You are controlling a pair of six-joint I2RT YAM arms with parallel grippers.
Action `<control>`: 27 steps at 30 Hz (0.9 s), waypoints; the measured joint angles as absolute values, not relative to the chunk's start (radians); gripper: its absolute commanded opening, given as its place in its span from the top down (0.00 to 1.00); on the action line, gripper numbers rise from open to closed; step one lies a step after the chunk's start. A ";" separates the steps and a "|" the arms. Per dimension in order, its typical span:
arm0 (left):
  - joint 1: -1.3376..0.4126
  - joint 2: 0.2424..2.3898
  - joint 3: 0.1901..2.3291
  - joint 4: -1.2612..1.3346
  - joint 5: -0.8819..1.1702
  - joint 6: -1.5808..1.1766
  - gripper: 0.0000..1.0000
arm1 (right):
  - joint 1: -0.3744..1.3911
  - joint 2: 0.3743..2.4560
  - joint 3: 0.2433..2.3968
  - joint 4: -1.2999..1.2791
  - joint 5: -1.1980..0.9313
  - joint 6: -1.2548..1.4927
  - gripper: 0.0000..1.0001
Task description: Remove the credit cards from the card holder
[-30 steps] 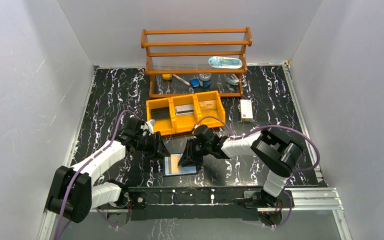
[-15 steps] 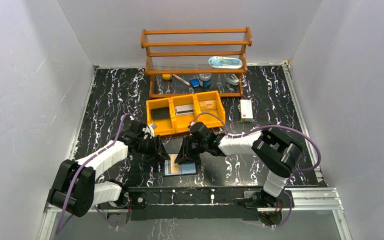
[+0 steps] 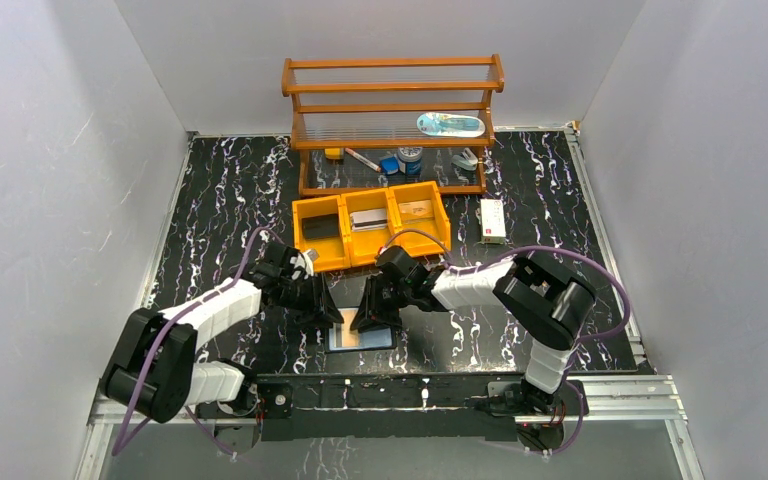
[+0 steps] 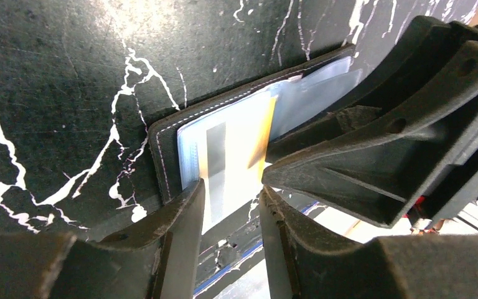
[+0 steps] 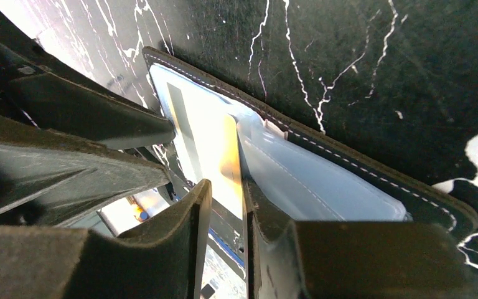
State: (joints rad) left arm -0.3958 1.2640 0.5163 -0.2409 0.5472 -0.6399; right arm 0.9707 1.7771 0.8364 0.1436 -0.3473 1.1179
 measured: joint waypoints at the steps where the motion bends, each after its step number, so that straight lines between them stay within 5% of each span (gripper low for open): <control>1: -0.400 1.272 0.516 -0.239 0.547 -0.640 0.65 | 0.971 1.777 0.836 0.142 -0.347 1.118 0.68; 12: -0.415 1.308 0.514 -0.221 0.547 -0.653 0.70 | 0.962 1.782 0.803 0.199 -0.371 1.148 0.78; 27: -0.422 1.307 0.511 -0.223 0.539 -0.658 0.72 | 0.934 1.779 0.723 0.325 -0.415 1.232 0.77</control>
